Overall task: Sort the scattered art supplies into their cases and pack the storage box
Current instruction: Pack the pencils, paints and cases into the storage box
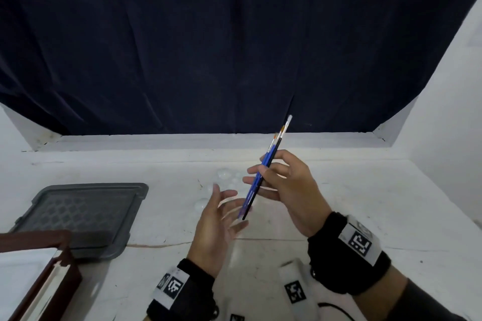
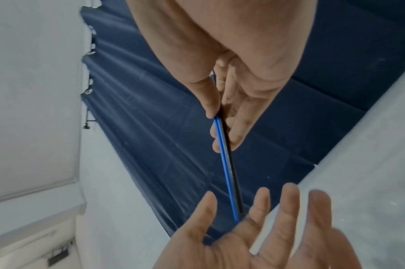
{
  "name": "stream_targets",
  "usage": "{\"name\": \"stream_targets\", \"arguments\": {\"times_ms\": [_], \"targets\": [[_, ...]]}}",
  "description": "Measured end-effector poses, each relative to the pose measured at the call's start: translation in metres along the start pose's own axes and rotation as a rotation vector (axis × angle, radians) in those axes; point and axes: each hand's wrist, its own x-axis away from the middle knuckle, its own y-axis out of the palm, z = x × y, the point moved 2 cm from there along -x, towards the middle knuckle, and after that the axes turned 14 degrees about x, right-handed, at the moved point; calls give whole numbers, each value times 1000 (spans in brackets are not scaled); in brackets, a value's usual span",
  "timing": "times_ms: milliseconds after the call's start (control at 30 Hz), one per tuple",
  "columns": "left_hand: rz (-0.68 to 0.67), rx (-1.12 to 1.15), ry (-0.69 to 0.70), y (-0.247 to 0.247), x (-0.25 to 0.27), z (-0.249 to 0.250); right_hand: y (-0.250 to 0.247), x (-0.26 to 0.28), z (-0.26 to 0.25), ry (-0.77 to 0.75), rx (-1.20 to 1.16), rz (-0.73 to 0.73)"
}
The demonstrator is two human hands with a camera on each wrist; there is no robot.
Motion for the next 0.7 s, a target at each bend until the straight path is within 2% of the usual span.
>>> {"name": "stream_targets", "arguments": {"times_ms": [67, 133, 267, 500, 700], "targets": [[1, 315, -125, 11, -1, 7, 5, 0, -16, -55, 49, -28], [-15, 512, -193, 22, 2, 14, 14, 3, -26, -81, 62, -57], [-28, 659, -257, 29, 6, 23, 31, 9, -32, -77, 72, -108], [-79, 687, -210, 20, 38, 49, 62, 28, -32, -49, 151, -186], [-176, 405, -57, -25, 69, 79, 99, 55, -42, -67, 154, -299]]}}
